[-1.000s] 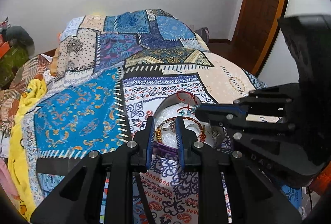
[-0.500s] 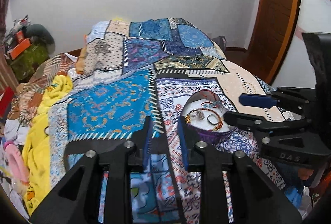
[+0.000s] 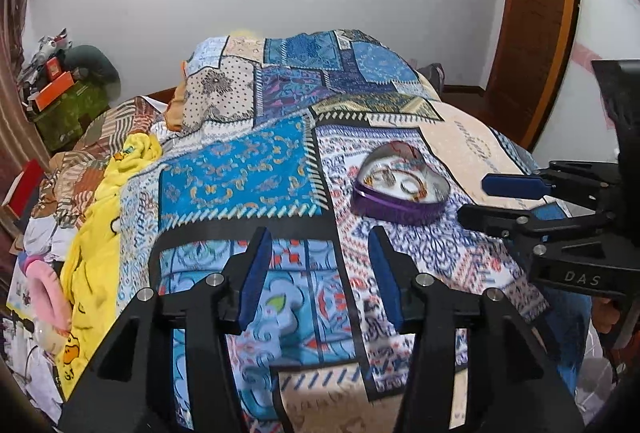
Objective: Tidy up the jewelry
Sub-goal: 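Move both grippers back to the remaining gold rings on the quilt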
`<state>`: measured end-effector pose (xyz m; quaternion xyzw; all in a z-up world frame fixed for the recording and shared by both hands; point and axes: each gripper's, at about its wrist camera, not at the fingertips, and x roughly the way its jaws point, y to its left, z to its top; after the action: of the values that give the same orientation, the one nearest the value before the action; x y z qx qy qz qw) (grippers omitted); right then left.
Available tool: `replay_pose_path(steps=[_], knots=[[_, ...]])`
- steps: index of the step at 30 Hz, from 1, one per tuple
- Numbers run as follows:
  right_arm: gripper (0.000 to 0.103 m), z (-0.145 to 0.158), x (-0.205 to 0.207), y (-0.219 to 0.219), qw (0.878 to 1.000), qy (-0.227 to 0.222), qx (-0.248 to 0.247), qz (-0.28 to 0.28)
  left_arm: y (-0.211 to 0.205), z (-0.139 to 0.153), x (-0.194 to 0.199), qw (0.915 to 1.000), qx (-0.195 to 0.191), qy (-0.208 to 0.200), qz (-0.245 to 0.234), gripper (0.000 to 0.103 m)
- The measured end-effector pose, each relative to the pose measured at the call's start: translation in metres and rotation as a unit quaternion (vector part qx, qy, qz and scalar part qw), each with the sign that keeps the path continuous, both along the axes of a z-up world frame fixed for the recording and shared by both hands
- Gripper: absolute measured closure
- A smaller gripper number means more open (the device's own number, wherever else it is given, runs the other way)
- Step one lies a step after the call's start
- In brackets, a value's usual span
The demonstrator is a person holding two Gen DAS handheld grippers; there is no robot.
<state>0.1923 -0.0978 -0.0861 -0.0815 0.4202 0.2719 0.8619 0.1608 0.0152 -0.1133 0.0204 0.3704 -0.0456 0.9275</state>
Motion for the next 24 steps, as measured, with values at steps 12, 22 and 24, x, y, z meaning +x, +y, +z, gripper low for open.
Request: replay_pose_path(steps=[12,22,24], knots=[[0.062,-0.053,-0.029,0.015,0.996,0.063,-0.048,0.047,-0.01,-0.033,-0.012,0.9979,-0.014,0.057,-0.029,0.053],[0.081,-0.055,-0.032,0.008,0.996,0.063,-0.03,0.06,-0.022,-0.049,-0.015,0.9948,-0.039,0.084,-0.043,0.053],[0.082,-0.054,-0.031,0.006,0.996,0.066,-0.019,0.059,-0.024,-0.051,-0.014,0.994,-0.042,0.09,-0.047,0.053]])
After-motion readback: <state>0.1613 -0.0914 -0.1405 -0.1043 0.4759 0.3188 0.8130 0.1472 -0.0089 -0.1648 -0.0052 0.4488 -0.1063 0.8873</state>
